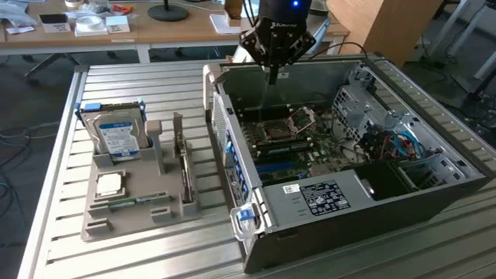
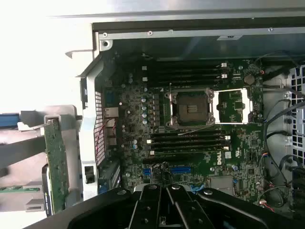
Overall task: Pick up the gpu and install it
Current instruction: 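Reach for the gpu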
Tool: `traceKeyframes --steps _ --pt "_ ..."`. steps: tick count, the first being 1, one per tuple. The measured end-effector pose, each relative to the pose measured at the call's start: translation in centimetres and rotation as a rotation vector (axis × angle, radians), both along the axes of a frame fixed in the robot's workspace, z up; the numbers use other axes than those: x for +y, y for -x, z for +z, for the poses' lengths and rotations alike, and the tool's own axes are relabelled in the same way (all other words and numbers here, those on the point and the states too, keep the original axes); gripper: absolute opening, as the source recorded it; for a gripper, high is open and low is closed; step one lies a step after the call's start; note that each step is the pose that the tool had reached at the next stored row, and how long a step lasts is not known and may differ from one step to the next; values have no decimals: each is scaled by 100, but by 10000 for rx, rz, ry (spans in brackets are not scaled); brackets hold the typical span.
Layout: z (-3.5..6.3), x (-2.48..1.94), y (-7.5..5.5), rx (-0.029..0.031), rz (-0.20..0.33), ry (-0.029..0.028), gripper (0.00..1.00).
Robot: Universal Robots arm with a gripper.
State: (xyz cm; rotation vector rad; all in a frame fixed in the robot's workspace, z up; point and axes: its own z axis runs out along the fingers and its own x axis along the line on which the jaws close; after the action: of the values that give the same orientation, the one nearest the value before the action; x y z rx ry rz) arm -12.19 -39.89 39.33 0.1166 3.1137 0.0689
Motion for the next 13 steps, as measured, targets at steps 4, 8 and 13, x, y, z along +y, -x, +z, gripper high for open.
traceKeyframes --steps 4,8,13 --pt "0 0 0 0 0 1 11" --pt "0 0 0 0 0 1 11" --pt "0 0 0 1 0 0 11"
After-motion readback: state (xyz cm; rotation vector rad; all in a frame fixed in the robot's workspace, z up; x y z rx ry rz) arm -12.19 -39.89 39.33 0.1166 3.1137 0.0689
